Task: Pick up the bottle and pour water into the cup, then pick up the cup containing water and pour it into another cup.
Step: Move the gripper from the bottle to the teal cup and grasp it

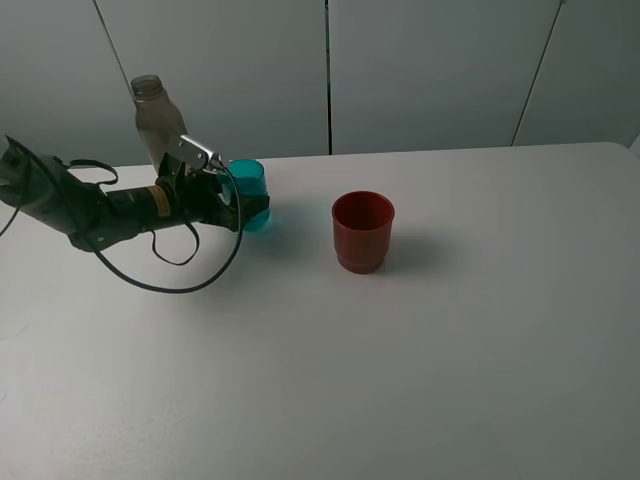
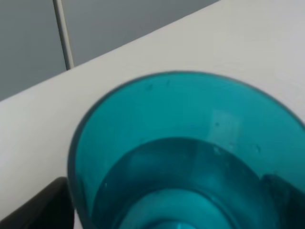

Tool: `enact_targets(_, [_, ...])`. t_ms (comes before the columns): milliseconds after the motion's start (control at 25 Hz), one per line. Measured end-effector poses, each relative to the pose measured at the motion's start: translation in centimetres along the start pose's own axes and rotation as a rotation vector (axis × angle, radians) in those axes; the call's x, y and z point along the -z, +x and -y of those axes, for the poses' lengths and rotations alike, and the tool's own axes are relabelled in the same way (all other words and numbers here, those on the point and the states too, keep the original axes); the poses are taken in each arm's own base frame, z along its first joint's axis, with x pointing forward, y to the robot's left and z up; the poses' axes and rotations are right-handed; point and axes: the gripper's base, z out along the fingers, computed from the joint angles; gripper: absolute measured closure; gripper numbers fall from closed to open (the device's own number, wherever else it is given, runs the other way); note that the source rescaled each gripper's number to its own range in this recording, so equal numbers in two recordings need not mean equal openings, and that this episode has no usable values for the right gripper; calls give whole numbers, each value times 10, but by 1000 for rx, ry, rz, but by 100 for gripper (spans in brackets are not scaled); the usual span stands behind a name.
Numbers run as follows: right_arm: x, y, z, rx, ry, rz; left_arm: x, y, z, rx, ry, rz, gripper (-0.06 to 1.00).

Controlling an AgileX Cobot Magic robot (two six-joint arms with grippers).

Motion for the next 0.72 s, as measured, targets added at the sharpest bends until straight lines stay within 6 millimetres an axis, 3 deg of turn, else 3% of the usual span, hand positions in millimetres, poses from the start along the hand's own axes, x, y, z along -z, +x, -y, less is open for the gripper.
enact_targets(240, [0, 0, 0, 0, 0, 0, -14, 3, 5, -8, 20, 6, -6])
enact_targets(720, [0, 0, 0, 0, 0, 0, -17, 2, 6, -22, 11, 14, -6])
